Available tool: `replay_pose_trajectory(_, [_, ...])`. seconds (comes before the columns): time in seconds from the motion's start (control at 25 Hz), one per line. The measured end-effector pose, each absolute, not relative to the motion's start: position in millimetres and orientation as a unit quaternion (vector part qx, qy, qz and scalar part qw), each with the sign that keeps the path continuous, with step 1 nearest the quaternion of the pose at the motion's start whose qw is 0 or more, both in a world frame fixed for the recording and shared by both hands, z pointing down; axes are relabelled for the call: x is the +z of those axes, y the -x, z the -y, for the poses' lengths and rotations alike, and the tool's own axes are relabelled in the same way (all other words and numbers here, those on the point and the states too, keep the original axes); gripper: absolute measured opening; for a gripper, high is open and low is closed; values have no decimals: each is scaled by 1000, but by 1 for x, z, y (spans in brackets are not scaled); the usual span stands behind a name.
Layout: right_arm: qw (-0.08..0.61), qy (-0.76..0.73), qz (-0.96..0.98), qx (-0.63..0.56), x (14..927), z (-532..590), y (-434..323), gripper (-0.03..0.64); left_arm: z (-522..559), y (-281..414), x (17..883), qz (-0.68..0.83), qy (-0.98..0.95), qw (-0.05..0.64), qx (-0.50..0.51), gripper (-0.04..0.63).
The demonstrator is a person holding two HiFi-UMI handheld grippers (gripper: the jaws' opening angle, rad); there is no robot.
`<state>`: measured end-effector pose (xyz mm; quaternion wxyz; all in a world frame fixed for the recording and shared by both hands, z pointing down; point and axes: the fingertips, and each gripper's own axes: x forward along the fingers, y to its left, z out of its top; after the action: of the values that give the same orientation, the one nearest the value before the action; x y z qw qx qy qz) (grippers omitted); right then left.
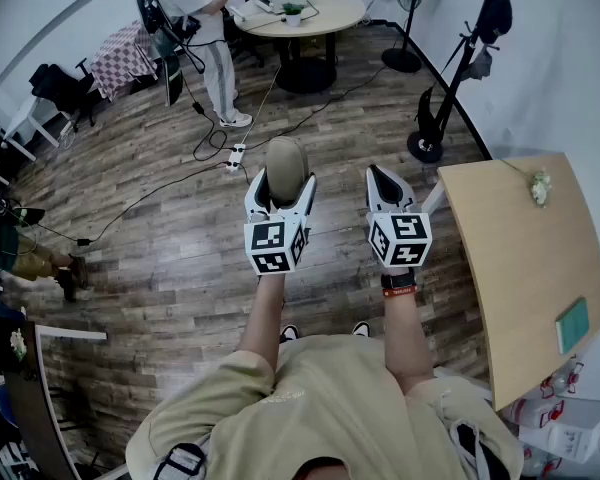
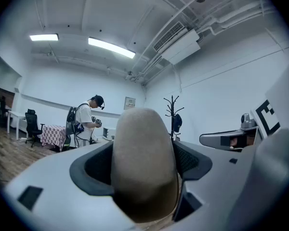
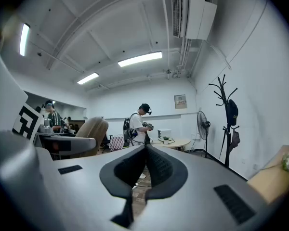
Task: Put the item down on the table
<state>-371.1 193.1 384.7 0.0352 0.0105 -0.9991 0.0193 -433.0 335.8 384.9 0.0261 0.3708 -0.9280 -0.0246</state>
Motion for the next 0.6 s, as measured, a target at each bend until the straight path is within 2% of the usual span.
replay_pose_trajectory(0.36, [39, -71, 996, 35, 392, -187, 352, 15, -332, 431, 387, 906, -422, 34, -22, 373])
replay_pose_trajectory(0.6, [33, -143, 988, 56, 393, -146, 318, 15, -276, 414, 389, 868, -494, 40, -20, 373])
